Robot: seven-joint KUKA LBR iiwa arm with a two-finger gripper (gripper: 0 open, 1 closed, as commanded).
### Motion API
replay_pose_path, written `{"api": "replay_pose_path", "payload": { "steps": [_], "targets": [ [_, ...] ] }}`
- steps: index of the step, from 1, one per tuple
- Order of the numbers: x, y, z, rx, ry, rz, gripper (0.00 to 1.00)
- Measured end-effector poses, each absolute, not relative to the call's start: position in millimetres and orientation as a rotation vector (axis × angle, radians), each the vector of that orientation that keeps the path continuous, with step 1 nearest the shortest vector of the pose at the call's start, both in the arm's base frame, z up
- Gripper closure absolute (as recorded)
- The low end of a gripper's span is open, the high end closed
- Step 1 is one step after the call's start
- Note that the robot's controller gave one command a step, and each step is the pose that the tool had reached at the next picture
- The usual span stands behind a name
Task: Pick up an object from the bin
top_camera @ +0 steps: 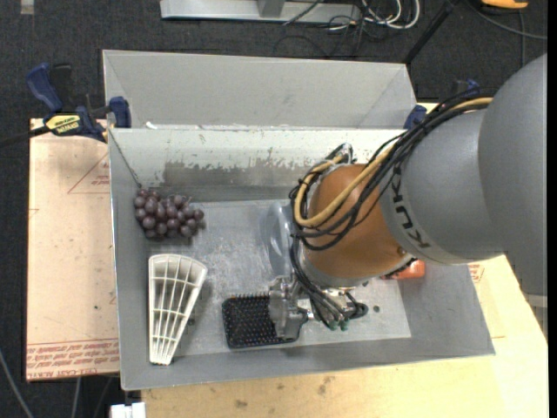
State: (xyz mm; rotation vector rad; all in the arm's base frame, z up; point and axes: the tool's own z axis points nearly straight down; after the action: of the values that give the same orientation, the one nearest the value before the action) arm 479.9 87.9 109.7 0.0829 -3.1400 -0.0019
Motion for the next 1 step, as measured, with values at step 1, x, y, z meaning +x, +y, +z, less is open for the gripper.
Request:
{"api": "replay_pose_path", "payload": {
  "steps": [1],
  "targets": [
    [487.1, 99.5, 114.1, 0.068, -3.139, -0.001, 1.00]
  ]
}}
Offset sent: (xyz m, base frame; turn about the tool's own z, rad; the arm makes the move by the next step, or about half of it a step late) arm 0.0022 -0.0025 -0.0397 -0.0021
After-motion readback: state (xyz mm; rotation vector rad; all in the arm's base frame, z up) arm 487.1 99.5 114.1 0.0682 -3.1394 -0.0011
